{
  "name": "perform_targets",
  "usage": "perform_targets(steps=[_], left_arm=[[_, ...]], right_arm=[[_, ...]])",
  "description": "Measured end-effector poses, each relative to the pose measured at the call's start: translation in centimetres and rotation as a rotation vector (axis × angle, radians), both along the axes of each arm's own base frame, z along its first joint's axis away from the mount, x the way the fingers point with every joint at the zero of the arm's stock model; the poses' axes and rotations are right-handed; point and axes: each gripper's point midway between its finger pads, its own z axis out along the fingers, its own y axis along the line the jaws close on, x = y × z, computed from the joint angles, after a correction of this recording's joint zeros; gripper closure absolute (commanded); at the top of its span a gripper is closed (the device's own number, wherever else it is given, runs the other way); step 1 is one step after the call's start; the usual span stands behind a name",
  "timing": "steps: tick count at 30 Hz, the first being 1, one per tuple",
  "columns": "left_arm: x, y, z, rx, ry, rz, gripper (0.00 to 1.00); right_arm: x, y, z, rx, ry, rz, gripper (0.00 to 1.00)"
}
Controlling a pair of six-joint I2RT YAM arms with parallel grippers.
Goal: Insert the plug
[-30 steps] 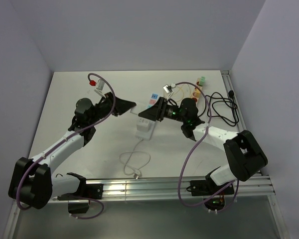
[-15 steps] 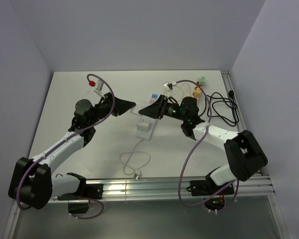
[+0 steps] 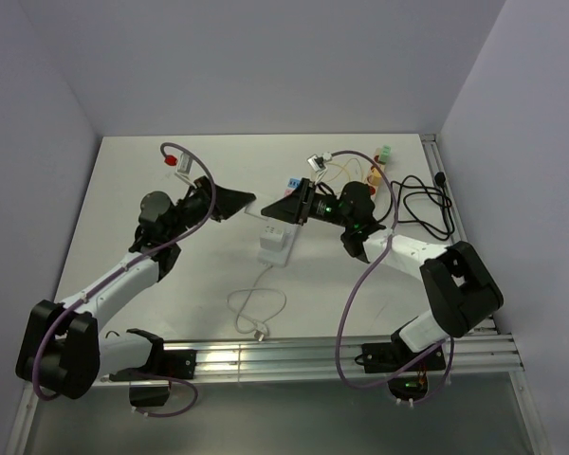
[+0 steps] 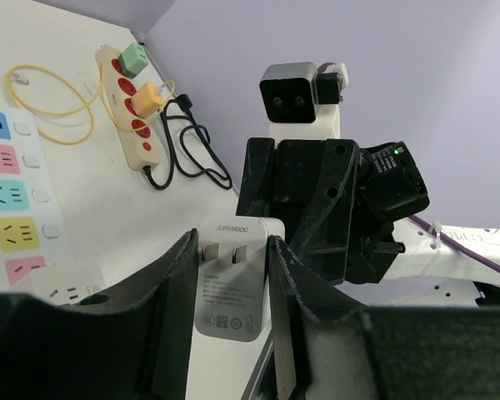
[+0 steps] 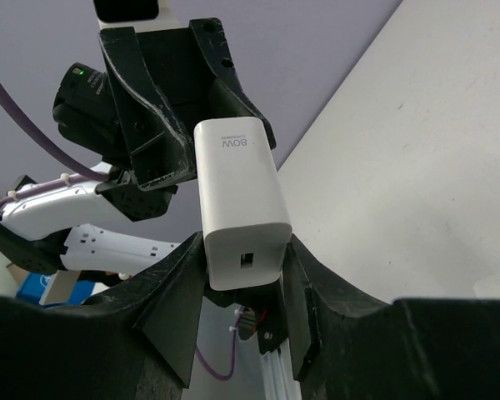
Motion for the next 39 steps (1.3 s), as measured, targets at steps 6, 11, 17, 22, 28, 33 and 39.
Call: perform_targets(steps=[6, 11, 17, 22, 28, 33, 39], left_arm=[[0.2, 0.3, -0.3, 0.015, 0.004, 0.021, 0.44], [-0.2, 0.3, -1.0, 0.055, 0.032, 0.027, 0.24], [0.6, 0.8, -0.8, 0.103, 0.046, 0.070, 0.21], [1.9, 1.6, -1.1, 0.155, 0.071, 0.136, 0.23], [3.6, 1.8, -2.6, 0.231, 0.107, 0.179, 0.24], [4.0, 1.6, -4.8, 0.326, 0.150, 0.198, 0.24], [4.0, 0.3, -6.1, 0.427, 0.159, 0.194, 0.24]], right_arm=[[0.2, 0.1, -0.3, -0.035, -0.015, -0.001, 0.90], [0.2, -0.4, -0.6, -0.077, -0.035, -0.022, 0.93], [1.7, -3.6, -0.5, -0.152, -0.085, -0.117, 0.95], [4.9, -5.8, -2.4, -0.375, -0.085, -0.248, 0.99], [8.1, -7.9, -3.0, -0.631, -0.145, -0.335, 1.00], [9.9, -9.2, -5.1, -0.826, -0.203, -0.310, 1.00], [11.8, -9.8, -10.2, -1.087, -0.239, -0.182, 1.00]])
